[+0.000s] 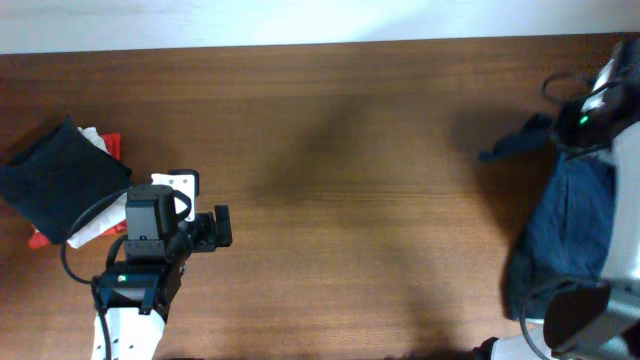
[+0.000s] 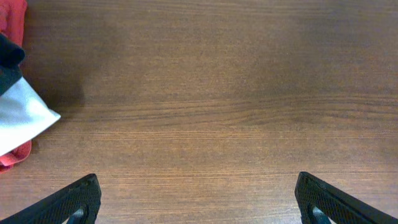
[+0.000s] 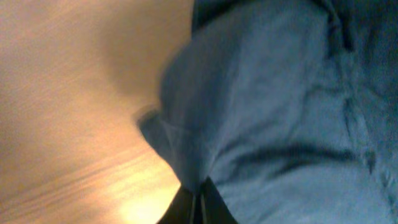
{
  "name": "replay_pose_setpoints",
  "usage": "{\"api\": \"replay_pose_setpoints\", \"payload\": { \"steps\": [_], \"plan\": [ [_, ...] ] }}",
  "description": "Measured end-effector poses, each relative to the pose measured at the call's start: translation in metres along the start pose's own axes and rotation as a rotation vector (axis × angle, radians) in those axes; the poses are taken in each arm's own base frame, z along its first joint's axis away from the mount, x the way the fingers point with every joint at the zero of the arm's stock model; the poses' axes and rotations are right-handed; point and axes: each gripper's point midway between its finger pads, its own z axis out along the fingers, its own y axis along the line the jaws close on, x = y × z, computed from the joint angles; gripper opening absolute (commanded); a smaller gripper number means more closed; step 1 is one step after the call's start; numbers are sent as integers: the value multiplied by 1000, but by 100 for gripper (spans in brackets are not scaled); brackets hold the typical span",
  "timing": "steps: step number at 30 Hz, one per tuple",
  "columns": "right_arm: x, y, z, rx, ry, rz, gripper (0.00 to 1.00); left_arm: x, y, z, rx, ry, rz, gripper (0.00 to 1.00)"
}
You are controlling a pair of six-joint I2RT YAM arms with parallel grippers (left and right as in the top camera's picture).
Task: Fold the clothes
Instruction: 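Reach the right gripper into the navy pile and grasp the shorts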
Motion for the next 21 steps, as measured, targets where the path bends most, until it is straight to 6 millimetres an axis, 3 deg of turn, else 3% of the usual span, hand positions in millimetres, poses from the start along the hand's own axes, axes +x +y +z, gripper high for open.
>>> {"api": "replay_pose_setpoints", "payload": {
  "steps": [2,3,5,6,7,9,11,12,13,14,16,18,19,21],
  "plan": [
    [-2,26,-26,-109,-23,-48,4,-2,0,0,0,-8,0,99],
    [9,50,-33,-186,7,-98,4,-3,0,0,0,-13,0,99],
    [22,76,-29,-243,48,-156,4,-3,0,0,0,-14,0,99],
    [27,111,-25,-323,56,-227,4,-4,0,0,0,-14,0,99],
    [24,132,-25,-380,31,-263,4,-4,0,0,0,-15,0,99],
    [9,190,-39,-572,-92,-360,6,-5,0,0,1,-19,0,99],
    [10,240,-61,-723,-173,-458,23,-4,0,0,1,-16,1,99],
    [19,256,-67,-759,-169,-494,67,-4,0,0,1,-16,1,99],
    [29,267,-69,-767,-156,-517,86,-4,0,0,1,-17,0,99],
    [50,279,-66,-747,-109,-557,94,-4,0,0,1,-16,0,99],
    [71,279,-49,-660,-34,-587,99,-4,0,0,1,-15,0,99],
    [77,259,-24,-516,27,-573,99,-4,0,0,1,-15,0,99],
    [79,244,-14,-434,62,-549,99,-4,0,0,3,-16,0,99],
    [69,186,5,-169,97,-440,99,-5,-1,0,4,-18,0,99]
  ]
}}
